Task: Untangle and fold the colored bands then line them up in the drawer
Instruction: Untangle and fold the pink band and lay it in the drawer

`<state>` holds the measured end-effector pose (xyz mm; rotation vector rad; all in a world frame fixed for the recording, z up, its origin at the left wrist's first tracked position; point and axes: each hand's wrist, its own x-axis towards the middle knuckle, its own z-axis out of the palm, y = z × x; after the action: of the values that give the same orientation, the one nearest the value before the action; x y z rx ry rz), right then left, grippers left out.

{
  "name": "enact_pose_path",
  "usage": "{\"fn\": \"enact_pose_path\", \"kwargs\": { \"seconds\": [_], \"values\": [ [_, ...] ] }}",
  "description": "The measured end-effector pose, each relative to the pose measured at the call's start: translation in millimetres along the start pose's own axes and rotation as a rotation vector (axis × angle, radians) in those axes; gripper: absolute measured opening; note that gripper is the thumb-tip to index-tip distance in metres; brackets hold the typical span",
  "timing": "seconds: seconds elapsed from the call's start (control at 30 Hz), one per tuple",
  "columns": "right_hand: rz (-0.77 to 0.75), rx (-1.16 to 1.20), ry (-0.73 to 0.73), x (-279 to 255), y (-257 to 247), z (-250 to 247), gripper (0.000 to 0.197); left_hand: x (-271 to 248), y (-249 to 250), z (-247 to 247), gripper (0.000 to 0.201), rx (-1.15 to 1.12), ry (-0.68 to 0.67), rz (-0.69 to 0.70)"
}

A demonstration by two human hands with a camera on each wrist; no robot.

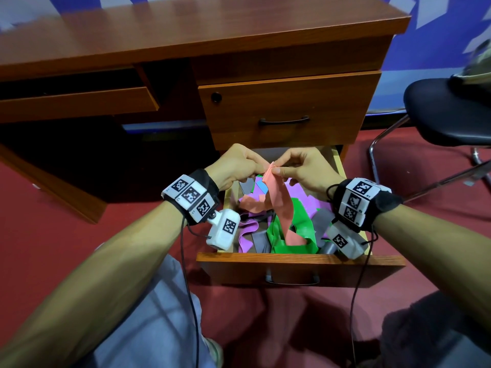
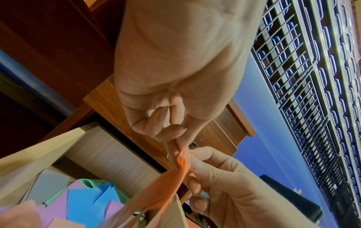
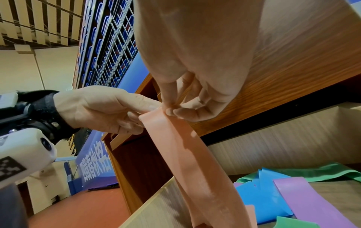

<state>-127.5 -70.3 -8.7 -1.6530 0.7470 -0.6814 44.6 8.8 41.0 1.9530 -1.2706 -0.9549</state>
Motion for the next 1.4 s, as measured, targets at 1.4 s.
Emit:
{"fn": "enact_pose_path", "kwargs": {
  "seconds": [1.4],
  "values": [
    [0.044, -0.012, -0.005, 0.1, 1.8, -0.5, 0.009, -5.7, 2.1, 1.5, 0.008, 0.057, -0.019, 0.093]
  ]
}}
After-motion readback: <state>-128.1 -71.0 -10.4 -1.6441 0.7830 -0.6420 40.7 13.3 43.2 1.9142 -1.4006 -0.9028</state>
